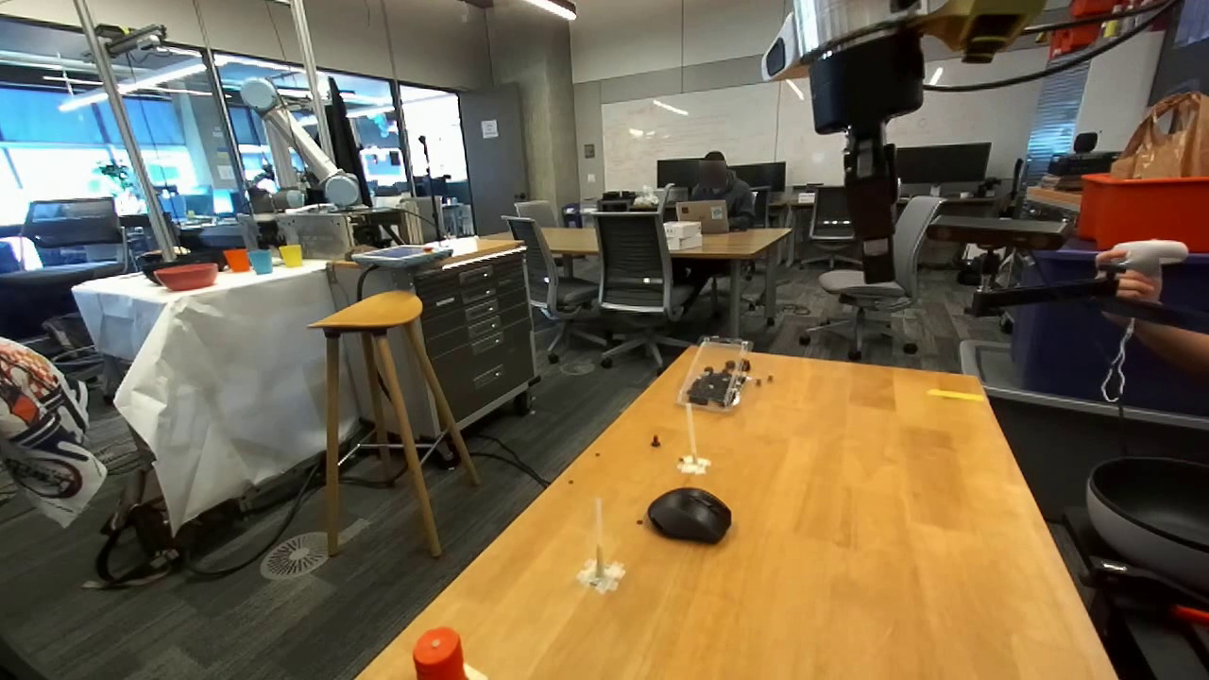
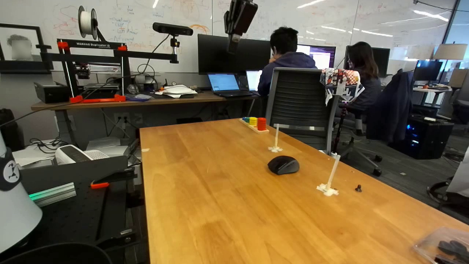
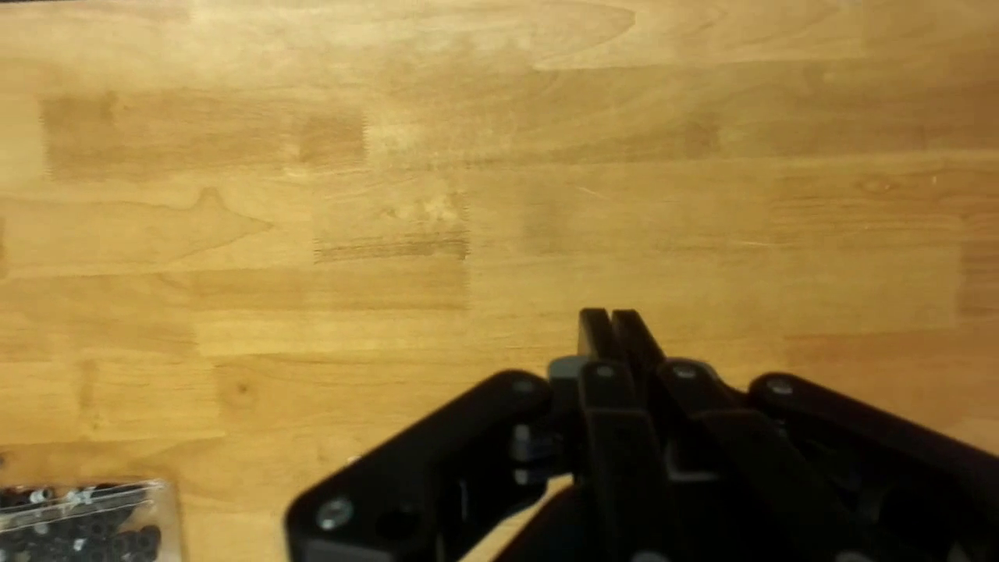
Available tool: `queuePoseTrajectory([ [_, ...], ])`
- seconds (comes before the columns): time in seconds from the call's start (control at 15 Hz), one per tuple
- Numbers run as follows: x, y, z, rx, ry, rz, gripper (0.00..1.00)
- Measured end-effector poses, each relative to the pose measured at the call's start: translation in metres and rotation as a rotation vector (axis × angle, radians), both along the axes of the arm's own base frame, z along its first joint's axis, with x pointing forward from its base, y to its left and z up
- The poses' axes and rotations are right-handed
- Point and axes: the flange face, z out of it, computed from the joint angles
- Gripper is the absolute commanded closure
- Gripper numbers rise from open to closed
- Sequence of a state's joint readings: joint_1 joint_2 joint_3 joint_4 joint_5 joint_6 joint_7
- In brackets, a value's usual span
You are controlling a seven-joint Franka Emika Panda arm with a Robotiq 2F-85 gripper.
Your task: Push down on the button on the mouse.
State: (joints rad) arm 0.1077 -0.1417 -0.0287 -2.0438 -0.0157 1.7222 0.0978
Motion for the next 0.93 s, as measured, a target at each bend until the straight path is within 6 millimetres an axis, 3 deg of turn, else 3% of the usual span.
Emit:
queuePoseTrajectory([
  [0.13,-0.0044,-0.0027,0.0059,0.005,0.021,0.027,0.47],
  [0.2,-0.0054,-0.0049,0.0079,0.005,0.029,0.025,0.65],
  [0.33,-0.0055,-0.0069,0.0064,0.004,0.032,0.021,0.49],
  [0.4,-0.0053,-0.0065,0.0047,0.004,0.036,0.022,0.46],
  [0.93,-0.005,-0.005,0.0031,0.003,0.039,0.025,0.47],
])
